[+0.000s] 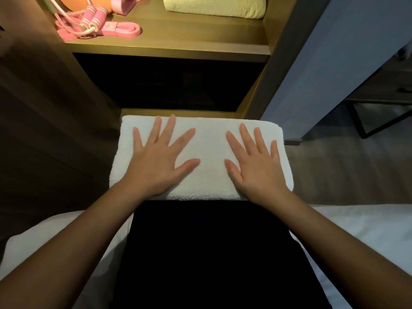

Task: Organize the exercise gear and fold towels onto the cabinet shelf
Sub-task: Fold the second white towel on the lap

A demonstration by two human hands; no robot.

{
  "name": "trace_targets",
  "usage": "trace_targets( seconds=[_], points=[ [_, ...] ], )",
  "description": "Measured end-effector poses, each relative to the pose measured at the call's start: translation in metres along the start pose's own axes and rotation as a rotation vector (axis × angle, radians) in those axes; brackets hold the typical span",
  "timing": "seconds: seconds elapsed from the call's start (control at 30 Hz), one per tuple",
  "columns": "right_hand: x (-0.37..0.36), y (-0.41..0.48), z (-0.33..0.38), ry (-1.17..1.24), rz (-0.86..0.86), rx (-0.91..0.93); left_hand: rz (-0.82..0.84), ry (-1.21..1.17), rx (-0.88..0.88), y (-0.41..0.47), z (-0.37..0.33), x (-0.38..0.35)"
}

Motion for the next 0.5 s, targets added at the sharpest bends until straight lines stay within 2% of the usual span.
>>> trace_targets(
  seconds=[0.2, 0.33, 0.4, 0.5],
  points=[
    [0.000, -0.004, -0.008, 0.050, -0.013, -0.142, 0.195, -0.227, 0.248, -0.004, 0.035, -0.007],
    [0.018, -0.007, -0.018, 0.075, 0.096, -0.292, 0.285, -0.133, 0.303, -0.003, 0.035, 0.008],
    [0.033, -0.003, -0.018, 0.027, 0.105, -0.311, 0.197, -0.036, 0.299, 0.003, 0.031, 0.021],
    [0.050, 0.020, 0.008, 0.035, -0.084, -0.141, -0.056, -0.033, 0.223, 0.022, 0.005, 0.042]
  ],
)
Point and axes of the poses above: each hand's wrist, its own y-axis towards the middle knuckle, its own x-axis out of the back of the hand, z = x × y, the point moved 4 cm from there along y, towards the middle knuckle, and after that the axes turned 13 degrees about y, right-handed, at the moved point
